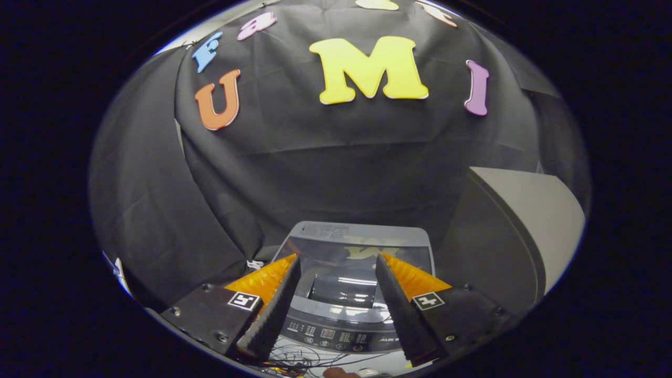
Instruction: Put the clothes into the washing machine and then close the washing machine lid.
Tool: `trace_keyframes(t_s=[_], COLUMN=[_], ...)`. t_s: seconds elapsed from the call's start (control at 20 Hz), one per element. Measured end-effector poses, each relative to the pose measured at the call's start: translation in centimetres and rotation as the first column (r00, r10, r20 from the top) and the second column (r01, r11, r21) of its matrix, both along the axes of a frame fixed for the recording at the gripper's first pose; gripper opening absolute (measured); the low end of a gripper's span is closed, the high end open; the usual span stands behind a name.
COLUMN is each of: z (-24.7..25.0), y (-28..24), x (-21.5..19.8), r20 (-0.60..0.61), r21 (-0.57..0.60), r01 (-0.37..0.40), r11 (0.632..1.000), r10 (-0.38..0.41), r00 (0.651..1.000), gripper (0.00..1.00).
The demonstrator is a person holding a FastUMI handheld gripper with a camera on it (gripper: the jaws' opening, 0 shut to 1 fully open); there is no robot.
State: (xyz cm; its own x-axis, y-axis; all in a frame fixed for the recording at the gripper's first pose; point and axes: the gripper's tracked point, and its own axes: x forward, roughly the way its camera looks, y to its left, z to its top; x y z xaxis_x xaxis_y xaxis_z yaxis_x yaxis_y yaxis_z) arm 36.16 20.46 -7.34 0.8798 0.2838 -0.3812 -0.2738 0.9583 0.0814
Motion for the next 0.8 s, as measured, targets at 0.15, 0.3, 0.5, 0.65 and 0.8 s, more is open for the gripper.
trace_keyframes(t_s=[0.15, 0.3, 0.5, 0.65, 0.8], z=[3.4, 6.0, 8.1, 10.5, 11.3], y=[-3.5, -9.3, -17.5, -23.2, -27.2], x=[-5.0, -11.4, -20.0, -27.4, -31.7], r20=[0.082, 0.163, 0.209, 0.261, 0.292], r21=[0.058, 0.08, 0.115, 0.133, 0.131], r01=[0.003, 0.03, 0.091, 0.147, 0.197], r11=[0.998, 0.996, 0.989, 0.98, 0.972], r10=[-0.008, -0.043, -0.114, -0.178, -0.228], r00=[0.997, 0.986, 0.971, 0.949, 0.929], gripper=[0.91, 0.91, 0.91, 0.91, 0.95])
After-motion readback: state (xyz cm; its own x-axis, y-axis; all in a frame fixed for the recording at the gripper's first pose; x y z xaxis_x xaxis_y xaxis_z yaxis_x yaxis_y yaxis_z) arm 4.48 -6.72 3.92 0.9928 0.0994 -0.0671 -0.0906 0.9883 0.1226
